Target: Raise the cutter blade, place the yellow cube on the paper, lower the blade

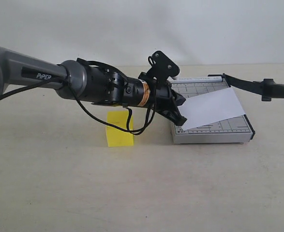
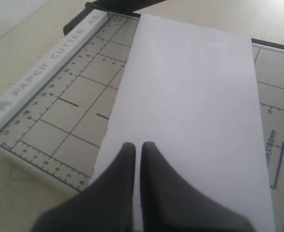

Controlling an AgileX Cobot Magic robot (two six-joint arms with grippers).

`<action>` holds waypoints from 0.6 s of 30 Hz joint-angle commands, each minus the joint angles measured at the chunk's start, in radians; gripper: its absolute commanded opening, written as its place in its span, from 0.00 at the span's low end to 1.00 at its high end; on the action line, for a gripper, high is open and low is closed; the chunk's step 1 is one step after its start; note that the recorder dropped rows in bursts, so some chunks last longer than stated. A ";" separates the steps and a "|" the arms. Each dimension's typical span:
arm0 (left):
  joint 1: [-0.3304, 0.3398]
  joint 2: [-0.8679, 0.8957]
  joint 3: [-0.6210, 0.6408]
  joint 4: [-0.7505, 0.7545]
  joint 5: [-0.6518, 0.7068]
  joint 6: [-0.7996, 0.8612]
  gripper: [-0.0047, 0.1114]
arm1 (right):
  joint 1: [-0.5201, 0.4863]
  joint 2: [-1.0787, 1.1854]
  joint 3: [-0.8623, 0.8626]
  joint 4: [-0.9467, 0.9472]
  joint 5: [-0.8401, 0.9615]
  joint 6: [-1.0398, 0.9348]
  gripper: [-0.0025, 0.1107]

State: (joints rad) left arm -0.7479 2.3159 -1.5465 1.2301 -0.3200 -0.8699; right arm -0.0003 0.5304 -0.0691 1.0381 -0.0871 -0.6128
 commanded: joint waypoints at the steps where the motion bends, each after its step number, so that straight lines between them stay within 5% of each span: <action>1: -0.005 -0.004 -0.008 0.001 0.030 0.008 0.08 | 0.001 -0.010 0.003 -0.004 -0.003 0.004 0.02; 18: -0.005 0.042 -0.013 0.008 0.048 0.024 0.08 | 0.001 -0.010 0.003 -0.004 -0.003 0.004 0.02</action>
State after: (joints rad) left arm -0.7479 2.3447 -1.5551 1.2333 -0.2757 -0.8547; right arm -0.0003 0.5304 -0.0691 1.0381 -0.0871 -0.6086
